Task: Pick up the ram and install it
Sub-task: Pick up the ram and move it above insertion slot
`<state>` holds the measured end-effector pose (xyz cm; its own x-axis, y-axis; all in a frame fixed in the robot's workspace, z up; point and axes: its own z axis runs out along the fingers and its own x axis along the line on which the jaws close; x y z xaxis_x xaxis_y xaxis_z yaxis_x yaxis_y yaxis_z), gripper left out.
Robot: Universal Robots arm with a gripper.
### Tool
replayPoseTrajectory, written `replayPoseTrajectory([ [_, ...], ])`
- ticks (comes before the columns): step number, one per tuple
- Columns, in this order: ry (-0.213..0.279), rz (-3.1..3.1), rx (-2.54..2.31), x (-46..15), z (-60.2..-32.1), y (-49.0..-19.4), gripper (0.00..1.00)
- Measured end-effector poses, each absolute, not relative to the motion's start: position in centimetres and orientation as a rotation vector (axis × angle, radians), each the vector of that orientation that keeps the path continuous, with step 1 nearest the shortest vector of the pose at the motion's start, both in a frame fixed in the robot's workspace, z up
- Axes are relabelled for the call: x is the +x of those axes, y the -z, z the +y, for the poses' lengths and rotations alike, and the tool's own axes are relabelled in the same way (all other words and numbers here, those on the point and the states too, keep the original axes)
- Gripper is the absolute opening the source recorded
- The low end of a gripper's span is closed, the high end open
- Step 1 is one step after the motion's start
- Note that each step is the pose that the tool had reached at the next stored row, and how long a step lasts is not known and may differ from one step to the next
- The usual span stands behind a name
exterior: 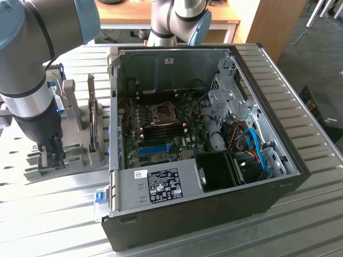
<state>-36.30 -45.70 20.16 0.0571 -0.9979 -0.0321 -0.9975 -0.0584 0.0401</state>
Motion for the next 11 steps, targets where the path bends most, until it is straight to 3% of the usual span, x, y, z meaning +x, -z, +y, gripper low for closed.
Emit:
replayPoseTrajectory([
  [11, 0.08, -2.151, 2.279, -36.29, -45.71, -20.29, 0.3],
])
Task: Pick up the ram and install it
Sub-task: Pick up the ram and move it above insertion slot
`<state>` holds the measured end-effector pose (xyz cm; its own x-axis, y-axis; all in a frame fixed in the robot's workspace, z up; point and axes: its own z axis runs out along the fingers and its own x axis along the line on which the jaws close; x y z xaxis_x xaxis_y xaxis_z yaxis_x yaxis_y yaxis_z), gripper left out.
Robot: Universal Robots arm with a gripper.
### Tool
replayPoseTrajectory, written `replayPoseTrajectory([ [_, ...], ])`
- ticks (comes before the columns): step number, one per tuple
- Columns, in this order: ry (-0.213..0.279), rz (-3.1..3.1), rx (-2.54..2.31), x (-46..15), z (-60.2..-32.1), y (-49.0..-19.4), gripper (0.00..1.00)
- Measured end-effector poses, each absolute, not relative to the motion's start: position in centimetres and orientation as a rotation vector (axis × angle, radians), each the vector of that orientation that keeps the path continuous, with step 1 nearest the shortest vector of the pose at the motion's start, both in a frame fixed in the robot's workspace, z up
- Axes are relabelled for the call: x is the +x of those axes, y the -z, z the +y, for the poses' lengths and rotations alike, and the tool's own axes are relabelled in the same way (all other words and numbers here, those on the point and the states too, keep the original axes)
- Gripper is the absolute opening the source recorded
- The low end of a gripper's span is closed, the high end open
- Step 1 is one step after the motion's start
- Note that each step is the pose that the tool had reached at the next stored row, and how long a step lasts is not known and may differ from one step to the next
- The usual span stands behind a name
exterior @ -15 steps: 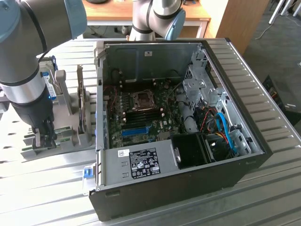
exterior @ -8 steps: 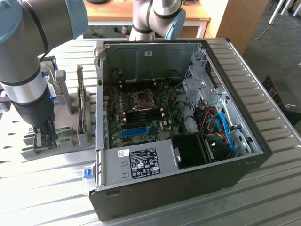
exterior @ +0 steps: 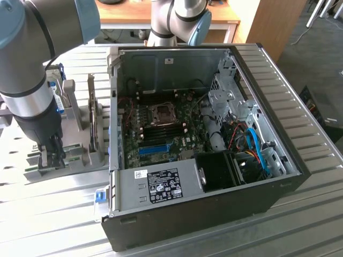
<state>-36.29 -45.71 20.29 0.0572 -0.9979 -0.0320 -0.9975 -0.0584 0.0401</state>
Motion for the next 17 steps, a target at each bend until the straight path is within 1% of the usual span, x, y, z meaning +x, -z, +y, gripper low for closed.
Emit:
replayPoseTrajectory([
  [7, 0.08, -2.151, 2.279, -36.29, -45.71, -20.35, 0.3],
  [9, 0.08, -2.151, 2.279, -36.29, -45.71, -20.35, 0.28],
  [10, 0.08, -2.151, 2.279, -36.29, -45.71, -20.35, 0.22],
  [17, 0.08, -2.151, 2.279, -36.29, -45.66, -20.35, 0.22],
])
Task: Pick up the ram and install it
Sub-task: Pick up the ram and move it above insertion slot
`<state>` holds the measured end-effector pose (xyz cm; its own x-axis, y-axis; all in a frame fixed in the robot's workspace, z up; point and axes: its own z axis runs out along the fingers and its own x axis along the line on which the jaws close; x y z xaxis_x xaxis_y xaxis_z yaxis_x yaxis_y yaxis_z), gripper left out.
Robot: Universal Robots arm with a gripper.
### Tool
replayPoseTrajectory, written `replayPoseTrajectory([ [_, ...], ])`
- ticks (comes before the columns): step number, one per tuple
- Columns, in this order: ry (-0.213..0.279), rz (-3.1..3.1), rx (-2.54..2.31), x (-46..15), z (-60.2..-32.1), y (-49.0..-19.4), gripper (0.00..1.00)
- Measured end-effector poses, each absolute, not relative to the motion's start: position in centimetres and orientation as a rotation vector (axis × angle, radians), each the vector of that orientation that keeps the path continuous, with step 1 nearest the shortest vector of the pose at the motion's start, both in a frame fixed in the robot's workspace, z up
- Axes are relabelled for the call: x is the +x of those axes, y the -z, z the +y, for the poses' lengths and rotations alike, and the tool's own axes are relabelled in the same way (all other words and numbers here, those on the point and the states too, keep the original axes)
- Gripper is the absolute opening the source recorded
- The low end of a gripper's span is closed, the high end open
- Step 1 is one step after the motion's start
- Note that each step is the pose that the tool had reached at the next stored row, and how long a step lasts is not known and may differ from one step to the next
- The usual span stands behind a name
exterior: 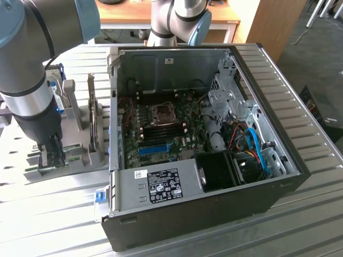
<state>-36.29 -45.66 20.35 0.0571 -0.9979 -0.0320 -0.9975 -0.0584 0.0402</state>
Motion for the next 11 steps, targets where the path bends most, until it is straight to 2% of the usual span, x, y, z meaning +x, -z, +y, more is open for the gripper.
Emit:
replayPoseTrajectory([
  [11, 0.08, -2.151, 2.279, -36.29, -45.59, -20.34, 0.22],
])
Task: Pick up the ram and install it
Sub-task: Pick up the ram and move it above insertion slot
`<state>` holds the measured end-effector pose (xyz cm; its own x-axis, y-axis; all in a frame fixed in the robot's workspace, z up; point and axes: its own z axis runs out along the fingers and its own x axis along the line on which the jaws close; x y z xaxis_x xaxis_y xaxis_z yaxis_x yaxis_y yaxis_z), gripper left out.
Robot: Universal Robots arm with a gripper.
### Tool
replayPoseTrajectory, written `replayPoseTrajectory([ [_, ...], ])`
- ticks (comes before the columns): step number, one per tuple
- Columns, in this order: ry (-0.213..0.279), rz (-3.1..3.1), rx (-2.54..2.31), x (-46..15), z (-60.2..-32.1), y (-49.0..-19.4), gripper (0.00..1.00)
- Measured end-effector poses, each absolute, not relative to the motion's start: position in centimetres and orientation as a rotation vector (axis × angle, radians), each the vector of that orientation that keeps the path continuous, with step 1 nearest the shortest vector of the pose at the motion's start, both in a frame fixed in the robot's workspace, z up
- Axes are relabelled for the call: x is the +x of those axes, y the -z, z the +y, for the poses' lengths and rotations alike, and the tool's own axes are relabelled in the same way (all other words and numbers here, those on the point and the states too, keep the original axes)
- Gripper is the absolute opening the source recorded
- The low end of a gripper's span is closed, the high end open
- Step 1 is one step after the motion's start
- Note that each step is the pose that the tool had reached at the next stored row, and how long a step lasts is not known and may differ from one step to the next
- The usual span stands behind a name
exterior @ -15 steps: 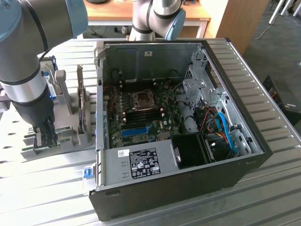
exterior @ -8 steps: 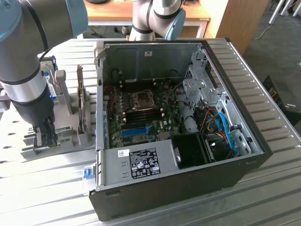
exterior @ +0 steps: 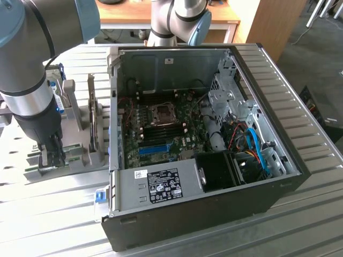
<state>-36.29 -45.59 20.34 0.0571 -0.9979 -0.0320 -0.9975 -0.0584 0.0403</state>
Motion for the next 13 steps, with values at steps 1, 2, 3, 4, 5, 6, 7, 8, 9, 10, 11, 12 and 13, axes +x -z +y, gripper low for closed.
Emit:
replayPoseTrajectory([
  [1, 0.08, -2.151, 2.279, -36.29, -45.59, -20.34, 0.22],
  [2, 0.08, -2.151, 2.279, -36.29, -45.59, -20.34, 0.22],
  [3, 0.08, -2.151, 2.279, -36.29, -45.59, -20.34, 0.22],
  [4, 0.08, -2.15, 2.279, -36.29, -45.59, -20.34, 0.22],
  [5, 0.08, -2.151, 2.279, -36.29, -45.59, -20.34, 0.22],
  [6, 0.08, -2.151, 2.279, -36.29, -45.59, -20.34, 0.22],
  [7, 0.08, -2.151, 2.279, -36.29, -45.58, -20.34, 0.22],
  [8, 0.08, -2.151, 2.279, -36.29, -45.59, -20.34, 0.2],
  [9, 0.08, -2.151, 2.279, -36.29, -45.59, -20.34, 0.2],
  [10, 0.08, -2.151, 2.279, -36.29, -45.58, -20.34, 0.14],
  [11, 0.08, -2.151, 2.279, -36.29, -45.58, -20.34, 0.14],
  [12, 0.08, -2.151, 2.279, -36.29, -45.58, -20.34, 0.11],
  [13, 0.08, -2.151, 2.279, -36.29, -45.58, -20.34, 0.11],
])
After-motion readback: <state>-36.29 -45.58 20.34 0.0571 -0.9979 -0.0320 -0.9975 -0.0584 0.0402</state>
